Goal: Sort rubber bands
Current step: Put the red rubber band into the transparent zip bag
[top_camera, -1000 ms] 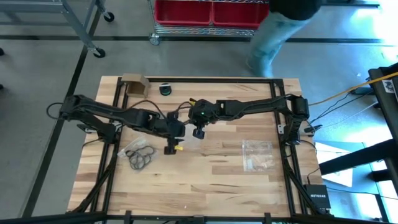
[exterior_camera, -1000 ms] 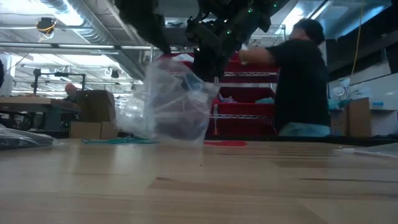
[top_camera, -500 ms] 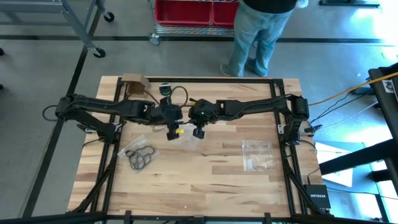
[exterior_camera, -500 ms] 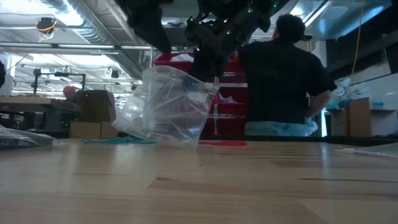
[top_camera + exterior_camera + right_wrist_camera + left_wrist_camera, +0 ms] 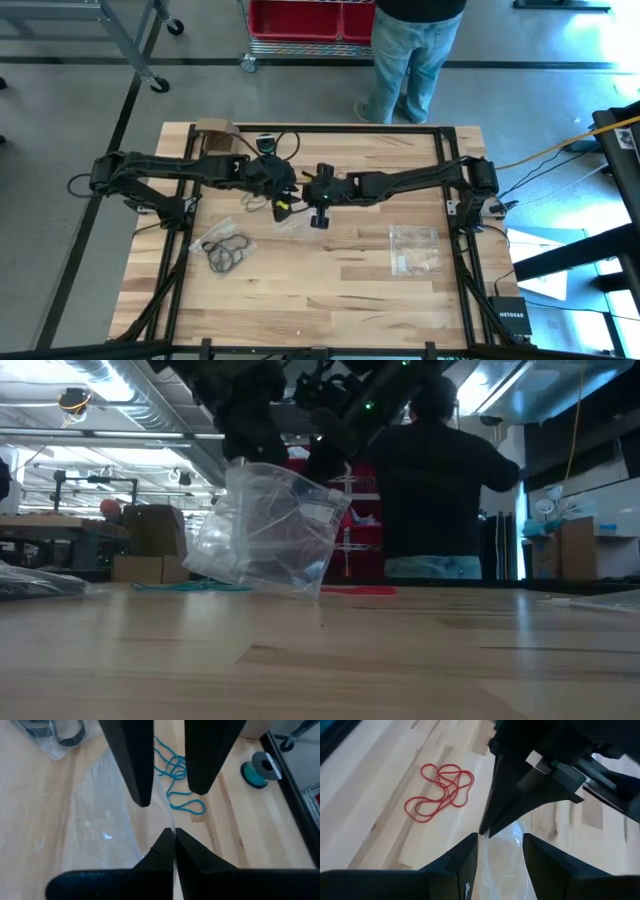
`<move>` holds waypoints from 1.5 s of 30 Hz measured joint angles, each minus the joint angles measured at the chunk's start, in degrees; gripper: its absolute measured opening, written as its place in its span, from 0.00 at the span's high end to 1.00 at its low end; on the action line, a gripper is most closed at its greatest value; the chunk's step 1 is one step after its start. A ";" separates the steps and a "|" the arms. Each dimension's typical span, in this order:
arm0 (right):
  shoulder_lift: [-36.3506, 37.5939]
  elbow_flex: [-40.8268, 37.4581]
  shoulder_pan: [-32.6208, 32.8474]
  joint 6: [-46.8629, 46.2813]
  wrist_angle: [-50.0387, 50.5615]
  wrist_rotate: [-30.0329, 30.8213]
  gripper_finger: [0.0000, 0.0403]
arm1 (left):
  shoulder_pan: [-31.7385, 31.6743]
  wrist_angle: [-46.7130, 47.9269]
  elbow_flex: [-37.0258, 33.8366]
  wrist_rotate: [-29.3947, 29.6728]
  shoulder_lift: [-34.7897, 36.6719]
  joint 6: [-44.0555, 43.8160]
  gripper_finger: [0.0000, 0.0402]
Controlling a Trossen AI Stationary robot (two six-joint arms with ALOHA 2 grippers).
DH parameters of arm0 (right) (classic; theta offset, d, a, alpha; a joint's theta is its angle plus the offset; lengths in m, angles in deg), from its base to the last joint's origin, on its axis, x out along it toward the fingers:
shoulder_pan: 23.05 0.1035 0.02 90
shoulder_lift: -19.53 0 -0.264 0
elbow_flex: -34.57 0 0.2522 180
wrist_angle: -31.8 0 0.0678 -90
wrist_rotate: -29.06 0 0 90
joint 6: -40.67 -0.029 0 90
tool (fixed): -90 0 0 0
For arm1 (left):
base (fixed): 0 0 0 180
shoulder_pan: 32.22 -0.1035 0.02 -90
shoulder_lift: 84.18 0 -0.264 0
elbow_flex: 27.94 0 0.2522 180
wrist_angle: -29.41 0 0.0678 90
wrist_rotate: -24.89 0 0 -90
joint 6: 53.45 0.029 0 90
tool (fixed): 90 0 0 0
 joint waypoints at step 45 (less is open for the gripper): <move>2.29 8.98 2.01 1.03 8.77 -3.30 0.71 | 4.85 6.25 0.00 7.83 -0.09 5.51 1.00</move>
